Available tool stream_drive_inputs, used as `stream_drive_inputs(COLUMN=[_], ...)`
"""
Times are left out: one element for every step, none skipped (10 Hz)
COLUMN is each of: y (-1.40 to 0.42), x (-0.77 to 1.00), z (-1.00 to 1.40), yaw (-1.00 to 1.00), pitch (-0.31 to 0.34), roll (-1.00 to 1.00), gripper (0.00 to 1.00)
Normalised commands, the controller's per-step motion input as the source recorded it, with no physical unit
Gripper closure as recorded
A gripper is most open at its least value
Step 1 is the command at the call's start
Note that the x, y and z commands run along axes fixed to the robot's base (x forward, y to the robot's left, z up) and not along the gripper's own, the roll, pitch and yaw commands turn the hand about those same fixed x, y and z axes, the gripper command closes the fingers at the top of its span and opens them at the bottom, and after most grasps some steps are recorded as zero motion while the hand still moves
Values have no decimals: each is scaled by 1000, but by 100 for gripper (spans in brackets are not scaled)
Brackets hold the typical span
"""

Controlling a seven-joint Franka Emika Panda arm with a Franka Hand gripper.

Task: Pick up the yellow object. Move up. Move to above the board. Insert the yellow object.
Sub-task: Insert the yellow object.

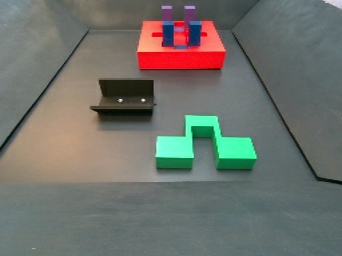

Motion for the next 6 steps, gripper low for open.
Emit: stream_drive_inputs(y=[-111,-86,-66,-43,-57,-29], x=[291,63,0,0,-20,0], z=[-74,-194,-263,-297,-274,-257], yaw=[-300,-86,-80,-83,-140,-149], pitch=[20,-26,-54,-41,0,-7], roll=[14,0,-77,-93,-183,-249], gripper=[100,100,100,100,100,100])
